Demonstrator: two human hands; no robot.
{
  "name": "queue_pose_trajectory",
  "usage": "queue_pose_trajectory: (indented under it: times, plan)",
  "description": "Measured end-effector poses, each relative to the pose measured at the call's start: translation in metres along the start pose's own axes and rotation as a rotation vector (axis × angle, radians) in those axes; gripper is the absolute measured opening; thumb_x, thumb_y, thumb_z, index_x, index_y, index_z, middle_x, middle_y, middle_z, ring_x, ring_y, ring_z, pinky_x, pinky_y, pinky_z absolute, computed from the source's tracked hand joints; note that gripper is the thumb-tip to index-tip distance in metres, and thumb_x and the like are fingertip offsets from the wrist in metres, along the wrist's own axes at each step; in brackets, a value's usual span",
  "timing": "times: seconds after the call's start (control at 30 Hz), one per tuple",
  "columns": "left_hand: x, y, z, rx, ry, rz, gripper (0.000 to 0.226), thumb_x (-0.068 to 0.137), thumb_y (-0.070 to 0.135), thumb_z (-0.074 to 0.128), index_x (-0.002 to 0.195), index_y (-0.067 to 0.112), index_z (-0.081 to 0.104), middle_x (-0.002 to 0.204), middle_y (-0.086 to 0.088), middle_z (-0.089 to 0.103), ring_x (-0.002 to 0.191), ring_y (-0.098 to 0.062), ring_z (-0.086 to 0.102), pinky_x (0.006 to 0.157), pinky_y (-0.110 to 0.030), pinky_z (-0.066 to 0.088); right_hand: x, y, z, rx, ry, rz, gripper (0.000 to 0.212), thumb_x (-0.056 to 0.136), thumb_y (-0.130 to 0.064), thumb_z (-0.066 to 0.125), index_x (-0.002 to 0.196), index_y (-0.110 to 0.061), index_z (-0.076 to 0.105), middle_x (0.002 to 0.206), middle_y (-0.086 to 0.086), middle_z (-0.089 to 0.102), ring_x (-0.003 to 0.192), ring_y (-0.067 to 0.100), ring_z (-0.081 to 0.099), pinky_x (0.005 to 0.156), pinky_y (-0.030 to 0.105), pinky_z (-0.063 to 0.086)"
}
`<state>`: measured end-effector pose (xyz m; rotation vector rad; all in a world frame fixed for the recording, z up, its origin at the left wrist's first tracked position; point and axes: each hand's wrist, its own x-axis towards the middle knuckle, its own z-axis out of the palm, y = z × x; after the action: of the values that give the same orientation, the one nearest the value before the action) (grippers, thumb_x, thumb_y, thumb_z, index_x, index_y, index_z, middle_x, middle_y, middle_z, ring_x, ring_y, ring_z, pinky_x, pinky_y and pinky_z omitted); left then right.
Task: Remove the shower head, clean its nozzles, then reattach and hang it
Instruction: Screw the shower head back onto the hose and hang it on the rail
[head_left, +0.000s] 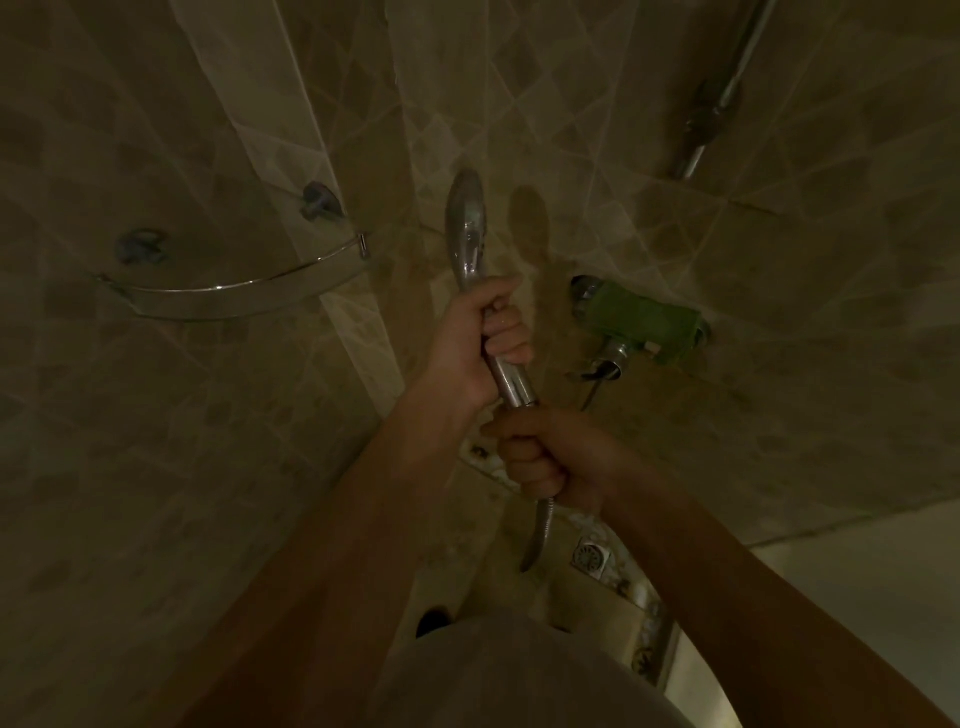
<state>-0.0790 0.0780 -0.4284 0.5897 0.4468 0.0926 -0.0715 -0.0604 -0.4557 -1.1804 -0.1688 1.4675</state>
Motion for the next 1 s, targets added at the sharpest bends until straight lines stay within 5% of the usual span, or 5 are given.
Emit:
queue_pose_trajectory:
  times: [0.3,0.4,0.5,0.7,1.0]
  plan:
    - [-0.006,-0.012,0.000,0.149,0.095,0.005,0.044,0.093,0.017,0.065,0.058,0.022,0.039,0.042,0.008,0.028,0.032,-0.006,0.025,0.034,-0.020,0.025,0.004,0.010,-0.008,-0.042,-0.143,0.005,0.034,0.084,-0.016,0.057,0.056,-0.023,0.040,0.045,-0.009,0.030,0.034,0.004,0.024,0.032,0.017,0.024]
    - [-0.009,-0.016,-0.002,0.215,0.171,0.020,0.048,0.092,0.019,0.068,0.053,0.023,0.040,0.042,0.006,0.029,0.032,-0.008,0.024,0.034,-0.019,0.024,0.005,0.009,-0.020,-0.062,-0.051,-0.044,0.009,0.079,-0.017,0.067,0.078,-0.013,0.059,0.066,0.003,0.058,0.055,0.013,0.055,0.052,0.023,0.046]
    - [-0.013,-0.019,-0.007,0.239,0.185,0.035,0.050,0.091,0.019,0.070,0.053,0.022,0.037,0.042,0.005,0.028,0.032,-0.009,0.024,0.034,-0.018,0.025,0.005,0.002,-0.055,0.025,0.140,-0.072,0.031,0.083,-0.028,0.066,0.107,-0.009,0.067,0.096,0.009,0.071,0.084,0.022,0.067,0.072,0.033,0.054]
    - [-0.022,-0.021,-0.013,0.276,0.231,0.120,0.050,0.092,0.019,0.068,0.051,0.022,0.039,0.040,0.003,0.029,0.031,-0.011,0.025,0.038,-0.021,0.026,0.027,-0.030,-0.121,0.099,0.637,-0.086,0.014,0.092,-0.030,0.064,0.094,-0.016,0.062,0.092,0.006,0.063,0.074,0.018,0.066,0.062,0.030,0.052]
    - [-0.029,-0.021,-0.011,0.341,0.292,0.202,0.051,0.091,0.015,0.066,0.049,0.020,0.039,0.040,0.002,0.029,0.031,-0.014,0.026,0.039,-0.024,0.028,0.057,-0.023,-0.117,0.056,0.684,-0.065,0.011,0.101,-0.024,0.050,0.108,-0.016,0.053,0.106,0.008,0.054,0.086,0.018,0.063,0.080,0.031,0.056]
